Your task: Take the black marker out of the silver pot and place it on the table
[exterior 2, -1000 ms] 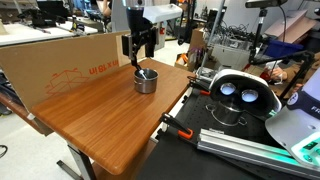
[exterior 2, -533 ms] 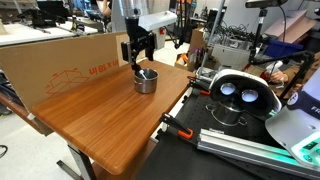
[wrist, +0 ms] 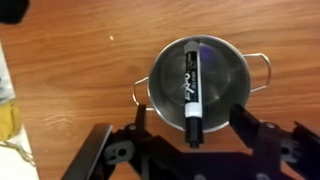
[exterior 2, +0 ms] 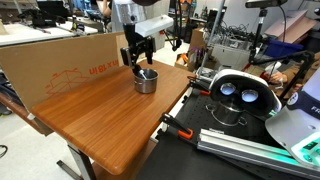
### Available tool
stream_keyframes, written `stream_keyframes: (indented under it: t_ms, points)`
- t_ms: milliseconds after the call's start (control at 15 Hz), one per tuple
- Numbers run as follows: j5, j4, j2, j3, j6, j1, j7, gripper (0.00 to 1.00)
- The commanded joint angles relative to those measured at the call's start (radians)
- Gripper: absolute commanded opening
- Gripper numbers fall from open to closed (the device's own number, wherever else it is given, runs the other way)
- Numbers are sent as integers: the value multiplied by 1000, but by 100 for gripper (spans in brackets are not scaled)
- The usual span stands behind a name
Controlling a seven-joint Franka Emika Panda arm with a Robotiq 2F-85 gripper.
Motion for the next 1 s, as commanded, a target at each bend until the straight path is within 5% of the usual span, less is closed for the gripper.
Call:
stream_keyframes:
  t_ms: [0, 533, 933]
  points:
    - [-14, 45, 25, -24, -46, 27, 21, 58]
    - [-2, 71, 35, -17, -74, 21, -2, 0]
    - [1, 65, 24, -14, -67, 19, -6, 5]
